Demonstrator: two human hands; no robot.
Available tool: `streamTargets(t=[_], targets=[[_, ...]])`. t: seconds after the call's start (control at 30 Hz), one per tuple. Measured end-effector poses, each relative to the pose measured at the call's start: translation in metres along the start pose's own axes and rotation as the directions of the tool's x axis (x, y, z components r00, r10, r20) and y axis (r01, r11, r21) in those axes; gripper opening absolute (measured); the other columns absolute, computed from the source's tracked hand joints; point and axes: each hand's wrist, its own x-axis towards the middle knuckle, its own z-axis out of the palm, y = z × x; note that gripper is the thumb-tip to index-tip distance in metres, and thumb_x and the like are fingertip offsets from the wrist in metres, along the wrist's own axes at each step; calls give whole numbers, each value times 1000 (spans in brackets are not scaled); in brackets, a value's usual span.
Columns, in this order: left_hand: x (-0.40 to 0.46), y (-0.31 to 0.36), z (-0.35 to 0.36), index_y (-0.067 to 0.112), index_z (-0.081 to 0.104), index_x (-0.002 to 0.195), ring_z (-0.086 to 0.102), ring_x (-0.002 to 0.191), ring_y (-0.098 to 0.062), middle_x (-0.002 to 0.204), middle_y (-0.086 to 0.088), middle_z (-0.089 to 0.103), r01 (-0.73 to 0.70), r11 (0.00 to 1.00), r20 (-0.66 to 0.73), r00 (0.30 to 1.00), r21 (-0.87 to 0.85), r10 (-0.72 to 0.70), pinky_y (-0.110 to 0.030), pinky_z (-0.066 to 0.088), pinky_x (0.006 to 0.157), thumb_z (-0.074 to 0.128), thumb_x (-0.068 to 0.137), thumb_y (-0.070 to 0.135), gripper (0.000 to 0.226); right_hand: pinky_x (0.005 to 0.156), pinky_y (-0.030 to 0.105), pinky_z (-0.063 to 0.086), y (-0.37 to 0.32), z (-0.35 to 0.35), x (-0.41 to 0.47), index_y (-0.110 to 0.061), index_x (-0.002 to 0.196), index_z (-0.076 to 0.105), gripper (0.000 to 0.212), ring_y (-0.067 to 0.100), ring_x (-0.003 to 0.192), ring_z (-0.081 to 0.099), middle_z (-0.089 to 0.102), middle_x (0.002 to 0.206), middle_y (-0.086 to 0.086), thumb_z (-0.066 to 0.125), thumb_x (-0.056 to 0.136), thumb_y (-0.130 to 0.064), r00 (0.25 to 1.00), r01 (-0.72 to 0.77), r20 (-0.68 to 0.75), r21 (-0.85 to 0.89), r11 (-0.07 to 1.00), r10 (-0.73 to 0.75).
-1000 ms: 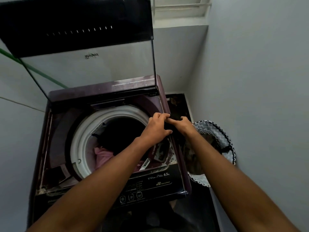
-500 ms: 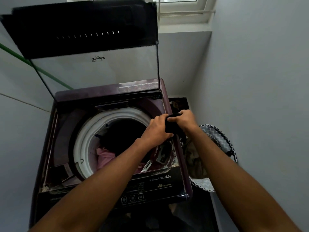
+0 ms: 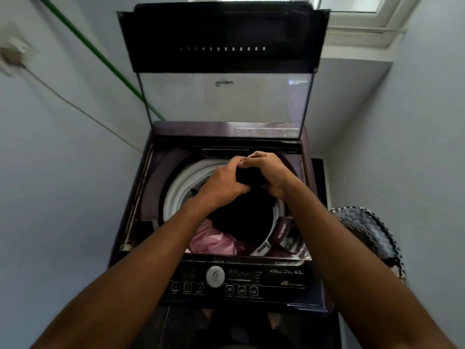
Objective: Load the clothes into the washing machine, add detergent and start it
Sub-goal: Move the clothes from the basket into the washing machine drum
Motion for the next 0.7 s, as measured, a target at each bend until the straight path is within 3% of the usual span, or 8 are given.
streamTargets(t=[0.2, 0.3, 0.37, 0.47, 0.7], targets=[[-23, -47, -31, 34, 61, 120, 66, 98, -9, 107, 9, 71, 7, 997, -200, 980, -80, -23, -26, 54, 83, 80, 69, 35, 54, 63, 32, 56, -1, 53, 11, -14, 81, 64, 12, 18, 71, 67, 68, 78, 7, 76, 80, -11, 987, -36, 156, 27, 999, 31], [-26, -66, -36, 30, 55, 134, 60, 112, -13, 121, 4, 64, 33, 997, -62, 997, -64, -37, -23, 48, 91, 80, 75, 23, 64, 61, 29, 54, 10, 69, 22, -13, 79, 63, 15, 18, 66, 65, 67, 74, 6, 76, 79, -5, 997, -16, 73, -60, 998, 20], [-26, -81, -33, 25, 44, 145, 52, 123, -19, 134, -4, 52, 74, 996, 57, 995, 52, -77, -27, 44, 100, 79, 77, 23, 77, 59, 23, 52, 24, 73, 30, -13, 81, 63, 17, 16, 66, 63, 66, 72, 3, 76, 78, -2, 1000, -11, -24, -189, 982, 7], [-24, -98, -25, 21, 44, 147, 50, 127, -21, 135, -7, 47, 85, 987, 72, 993, 137, -96, -35, 43, 107, 77, 81, 21, 73, 65, 31, 51, 45, 68, 37, -19, 79, 63, 21, 18, 70, 62, 65, 74, 1, 79, 75, -6, 989, -55, -147, -433, 900, -10], [-11, -99, -14, 27, 58, 132, 56, 114, -17, 130, 0, 54, 16, 996, 28, 999, 89, -19, -38, 50, 99, 70, 83, 13, 52, 51, 26, 45, 52, 52, 31, -13, 82, 61, 18, 13, 61, 54, 59, 69, 3, 68, 83, 4, 983, -60, -185, -321, 945, 0]])
